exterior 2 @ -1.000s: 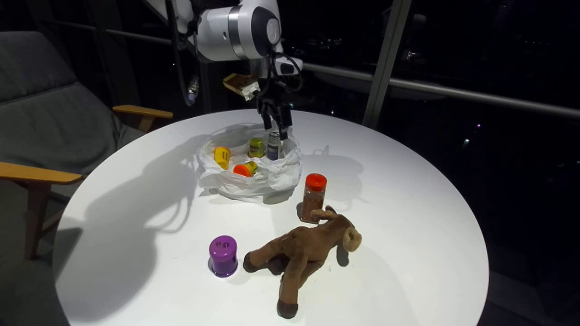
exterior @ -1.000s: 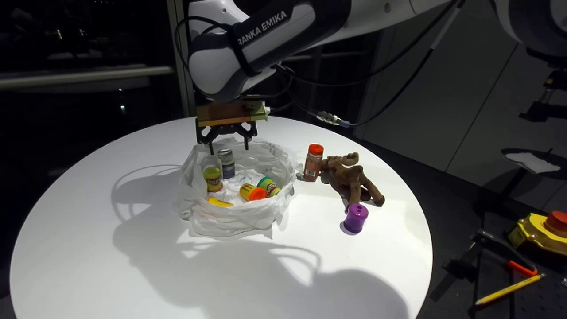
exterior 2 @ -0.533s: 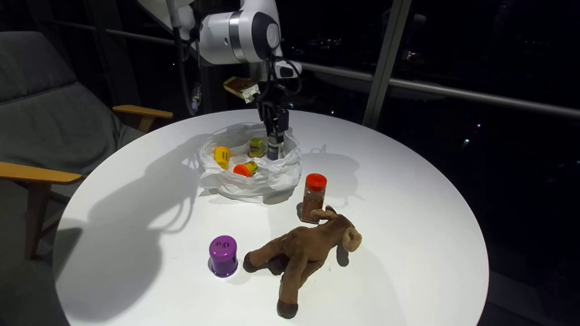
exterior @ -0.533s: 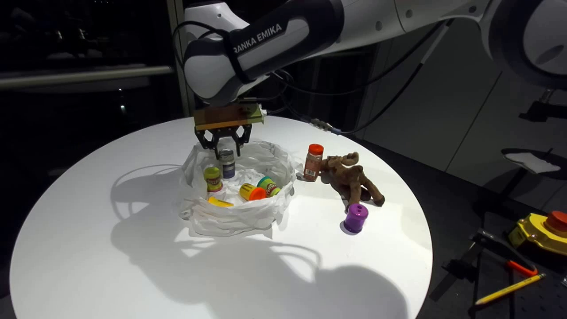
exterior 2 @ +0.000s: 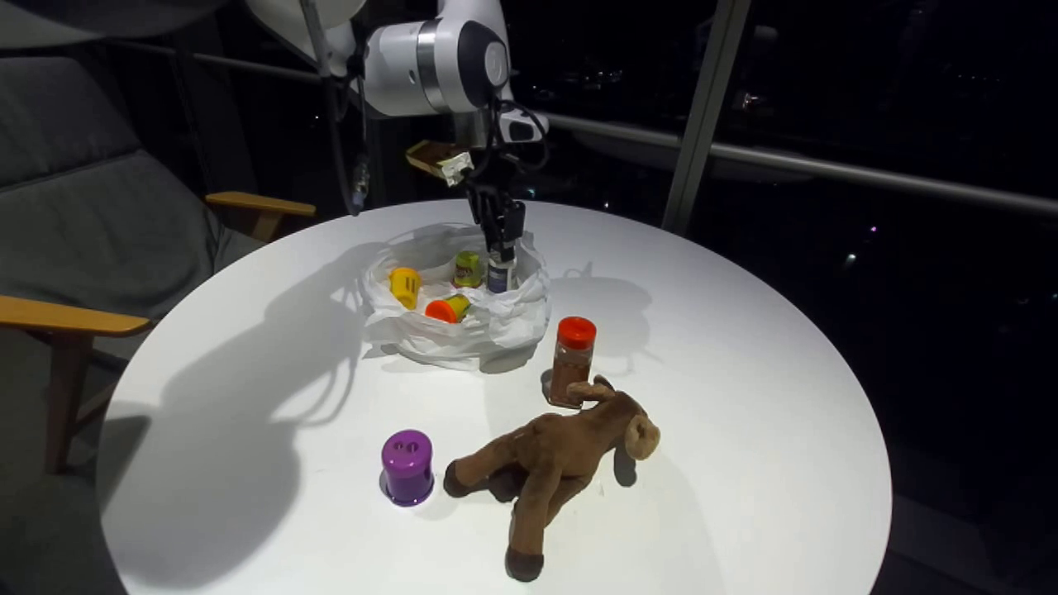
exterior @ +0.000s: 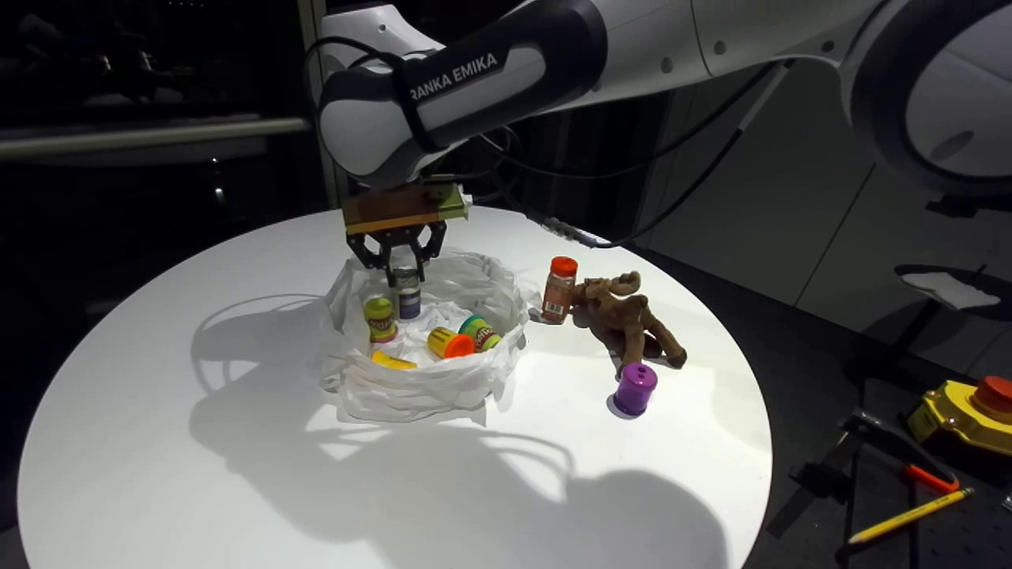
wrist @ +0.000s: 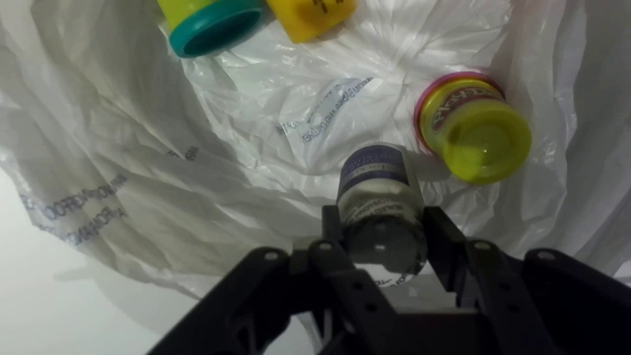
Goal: Remove the contents from the white plastic and put them on the table
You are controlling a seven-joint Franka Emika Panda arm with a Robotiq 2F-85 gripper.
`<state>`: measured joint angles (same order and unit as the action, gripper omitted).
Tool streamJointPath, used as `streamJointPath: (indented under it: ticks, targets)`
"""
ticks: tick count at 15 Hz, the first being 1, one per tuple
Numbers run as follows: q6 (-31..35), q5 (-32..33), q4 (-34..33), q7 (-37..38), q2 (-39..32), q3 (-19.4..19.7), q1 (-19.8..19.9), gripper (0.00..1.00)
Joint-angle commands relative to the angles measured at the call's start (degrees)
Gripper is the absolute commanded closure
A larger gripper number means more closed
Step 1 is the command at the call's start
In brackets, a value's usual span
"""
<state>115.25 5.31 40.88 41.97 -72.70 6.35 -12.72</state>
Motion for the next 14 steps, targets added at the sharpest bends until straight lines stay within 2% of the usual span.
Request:
streamJointPath:
  ticks: [1, 7, 14]
  targets:
    - [-3.1, 0.1, -2.7, -0.6, 0.2, 0.0, -0.1, 0.80]
    - [-4.1, 2.7, 7.1, 0.7, 11.3, 1.7, -3.9, 0.80]
    - [-4.4, 8.0, 25.2, 6.5, 23.1, 4.2, -11.3, 0.80]
